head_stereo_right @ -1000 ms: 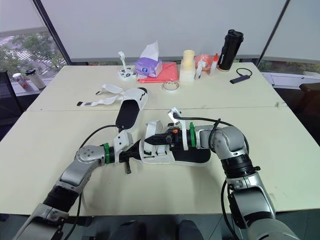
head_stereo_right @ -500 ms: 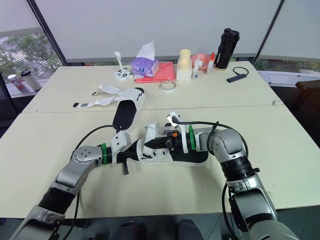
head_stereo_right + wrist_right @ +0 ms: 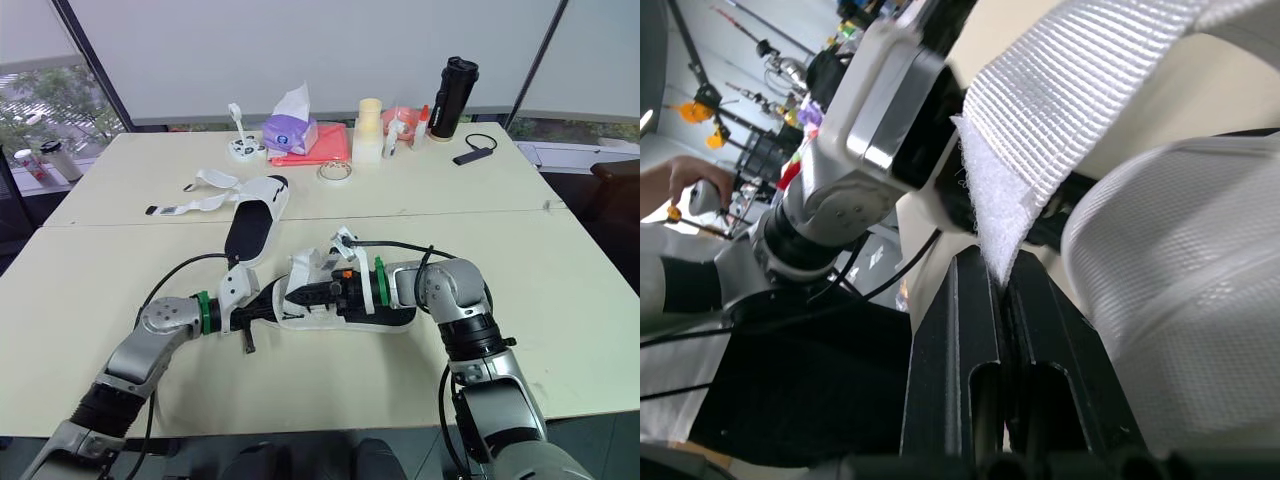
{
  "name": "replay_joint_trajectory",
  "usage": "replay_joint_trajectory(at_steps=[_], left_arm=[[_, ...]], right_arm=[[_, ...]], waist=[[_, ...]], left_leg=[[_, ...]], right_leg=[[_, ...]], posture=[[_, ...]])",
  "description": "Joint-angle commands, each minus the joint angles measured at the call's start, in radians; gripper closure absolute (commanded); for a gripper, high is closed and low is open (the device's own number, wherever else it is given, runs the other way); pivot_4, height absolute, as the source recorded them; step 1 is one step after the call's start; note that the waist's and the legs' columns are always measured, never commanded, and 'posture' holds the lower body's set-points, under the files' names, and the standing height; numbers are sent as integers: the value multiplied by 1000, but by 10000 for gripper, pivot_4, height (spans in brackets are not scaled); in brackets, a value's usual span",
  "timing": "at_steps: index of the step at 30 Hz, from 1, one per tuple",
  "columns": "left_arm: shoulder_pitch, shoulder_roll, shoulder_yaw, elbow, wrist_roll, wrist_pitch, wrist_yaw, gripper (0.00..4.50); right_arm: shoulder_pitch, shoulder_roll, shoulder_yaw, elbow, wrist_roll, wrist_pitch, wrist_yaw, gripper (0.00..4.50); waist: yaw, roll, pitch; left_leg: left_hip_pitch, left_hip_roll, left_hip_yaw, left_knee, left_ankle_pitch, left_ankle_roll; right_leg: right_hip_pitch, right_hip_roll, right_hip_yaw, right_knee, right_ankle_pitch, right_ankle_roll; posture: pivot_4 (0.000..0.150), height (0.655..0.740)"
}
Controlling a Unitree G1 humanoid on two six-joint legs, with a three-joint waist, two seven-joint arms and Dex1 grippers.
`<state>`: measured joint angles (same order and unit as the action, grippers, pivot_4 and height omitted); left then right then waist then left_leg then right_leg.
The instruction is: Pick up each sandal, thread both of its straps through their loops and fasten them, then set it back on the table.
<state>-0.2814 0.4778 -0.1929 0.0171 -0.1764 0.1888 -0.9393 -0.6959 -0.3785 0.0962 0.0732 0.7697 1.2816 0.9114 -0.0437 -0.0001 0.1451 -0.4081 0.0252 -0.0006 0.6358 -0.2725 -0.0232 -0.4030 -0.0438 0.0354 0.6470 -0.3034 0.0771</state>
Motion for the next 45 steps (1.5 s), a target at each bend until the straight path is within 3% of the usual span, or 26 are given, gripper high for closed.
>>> replay_joint_trajectory(at_steps=[1,11,15,22,33,40,45], left_arm=[[67,22,-47,29,28,64,-9,45000],[95,21,-49,-5,25,82,2,45000],[97,15,-52,-3,24,85,7,45000],[102,14,-53,-4,22,86,12,45000],[103,11,-54,-3,21,87,15,45000],[95,8,-53,8,24,84,16,45000],[97,7,-51,8,24,83,18,45000]], right_arm=[[-11,4,-16,-12,21,26,-10,44338],[-15,11,-29,-23,33,50,-32,44338],[0,-72,133,-95,-103,-128,32,44338],[0,-126,273,-124,-292,-387,66,44338],[-8,-148,341,-121,-507,-684,108,44338],[38,-188,330,-257,-416,-677,273,44338],[33,-232,354,-251,-460,-723,340,44338]], waist=[[0,0,0],[0,0,0],[0,0,0],[1,0,0],[2,0,0],[7,0,0],[5,0,0]], left_leg=[[0,0,0,0,0,0],[0,0,0,0,0,0],[0,0,0,0,0,0],[2,0,0,0,0,0],[4,1,0,2,0,0],[4,1,-1,3,0,0],[7,1,-1,4,0,0]], right_leg=[[0,0,0,0,0,0],[0,0,0,0,0,0],[0,0,-1,0,0,0],[3,0,-4,0,0,0],[6,0,-9,0,0,0],[7,0,-11,0,0,1],[11,0,-11,0,0,1]], posture=[[1500,7400],[1500,7400],[1500,7400],[1500,7400],[1500,7400],[1500,7400],[1500,7400]])
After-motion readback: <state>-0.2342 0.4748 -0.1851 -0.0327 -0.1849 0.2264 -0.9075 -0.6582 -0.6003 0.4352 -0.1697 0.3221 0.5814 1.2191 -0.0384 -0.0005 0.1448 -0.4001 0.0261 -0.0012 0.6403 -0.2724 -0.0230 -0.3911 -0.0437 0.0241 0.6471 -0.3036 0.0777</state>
